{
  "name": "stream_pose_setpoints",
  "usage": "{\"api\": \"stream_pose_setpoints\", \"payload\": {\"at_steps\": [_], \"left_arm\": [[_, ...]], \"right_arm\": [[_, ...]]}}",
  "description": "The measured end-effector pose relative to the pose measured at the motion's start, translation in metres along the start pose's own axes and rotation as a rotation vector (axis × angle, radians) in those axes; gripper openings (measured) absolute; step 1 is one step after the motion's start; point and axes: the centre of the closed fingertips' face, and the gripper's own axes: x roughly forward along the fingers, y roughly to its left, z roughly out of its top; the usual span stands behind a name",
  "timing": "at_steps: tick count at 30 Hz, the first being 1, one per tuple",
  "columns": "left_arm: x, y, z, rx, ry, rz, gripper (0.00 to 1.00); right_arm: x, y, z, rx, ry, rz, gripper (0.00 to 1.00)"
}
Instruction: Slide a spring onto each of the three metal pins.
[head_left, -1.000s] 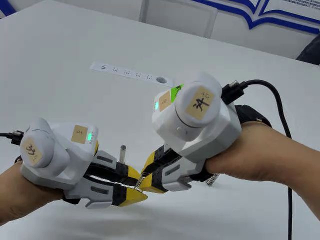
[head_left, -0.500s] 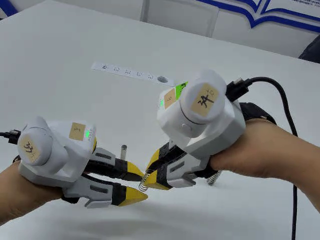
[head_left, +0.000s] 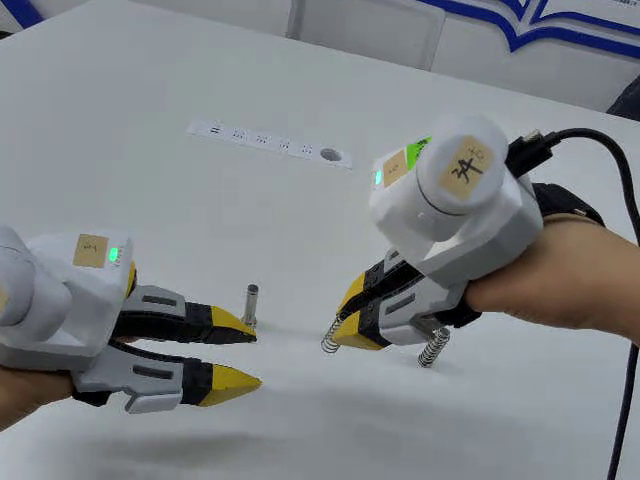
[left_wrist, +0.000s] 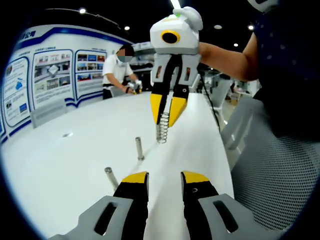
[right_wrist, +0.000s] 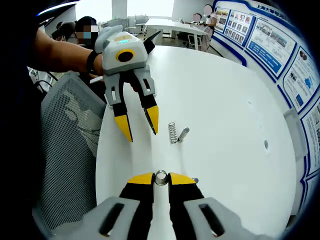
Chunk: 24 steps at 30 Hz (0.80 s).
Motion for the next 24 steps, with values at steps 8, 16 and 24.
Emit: {"api": "stream_pose_setpoints", "payload": {"at_steps": [8,16,24], "left_arm": [[-0.013,0.005,-0.004,-0.033,-0.015,0.047,0.29],[-0.021,0.009,-0.008,-0.059,-0.028,0.081,0.31],[-0.024,0.010,-0.010,-0.068,-0.039,0.091,0.31]], "right_arm": [[-0.009,-0.015,-0.010,0.018,0.019,-0.038,0.12],[-0.015,-0.034,-0.012,0.034,0.026,-0.092,0.12],[-0.006,-0.049,-0.011,0.034,0.040,-0.117,0.12]]}}
